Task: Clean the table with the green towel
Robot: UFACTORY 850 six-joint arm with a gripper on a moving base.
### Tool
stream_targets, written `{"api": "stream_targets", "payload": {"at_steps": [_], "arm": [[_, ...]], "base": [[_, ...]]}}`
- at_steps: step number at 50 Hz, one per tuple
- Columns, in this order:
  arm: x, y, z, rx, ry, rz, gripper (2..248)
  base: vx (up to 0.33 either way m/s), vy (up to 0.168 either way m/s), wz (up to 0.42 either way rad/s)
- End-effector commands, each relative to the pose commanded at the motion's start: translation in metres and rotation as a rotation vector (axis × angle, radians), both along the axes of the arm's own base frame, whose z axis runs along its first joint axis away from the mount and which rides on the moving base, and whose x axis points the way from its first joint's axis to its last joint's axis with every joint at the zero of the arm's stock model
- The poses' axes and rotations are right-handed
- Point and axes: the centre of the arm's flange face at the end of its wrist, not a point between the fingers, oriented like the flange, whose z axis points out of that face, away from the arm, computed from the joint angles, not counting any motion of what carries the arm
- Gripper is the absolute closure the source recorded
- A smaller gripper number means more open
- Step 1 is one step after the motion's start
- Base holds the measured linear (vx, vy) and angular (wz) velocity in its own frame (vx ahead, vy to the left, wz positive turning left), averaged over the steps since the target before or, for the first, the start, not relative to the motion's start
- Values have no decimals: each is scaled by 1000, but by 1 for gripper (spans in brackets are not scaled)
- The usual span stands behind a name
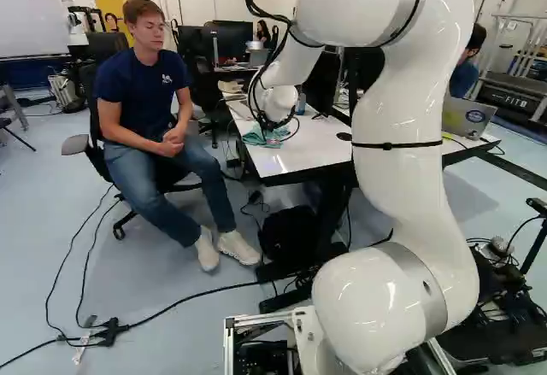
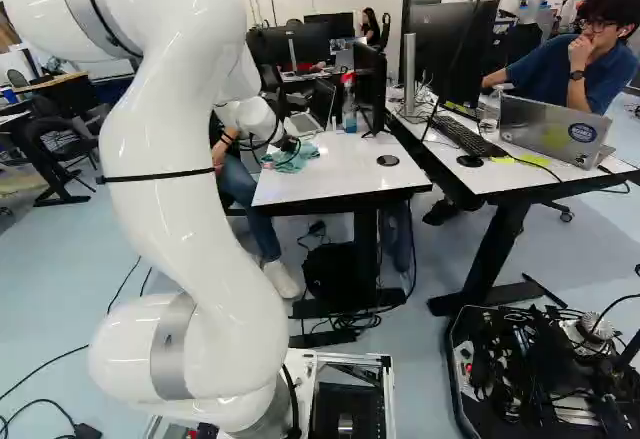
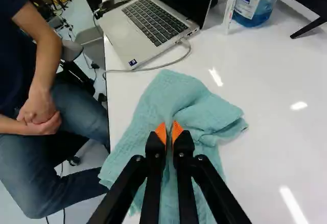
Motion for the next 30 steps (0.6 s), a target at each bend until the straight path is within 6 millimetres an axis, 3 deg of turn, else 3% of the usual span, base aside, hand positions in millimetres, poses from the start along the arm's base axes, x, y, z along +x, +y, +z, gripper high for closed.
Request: {"api": "stream_targets", "payload": {"at_steps": [30], "arm": [[-8,-1,37,8,-57,0,217]], "base": [[0,0,0]]}}
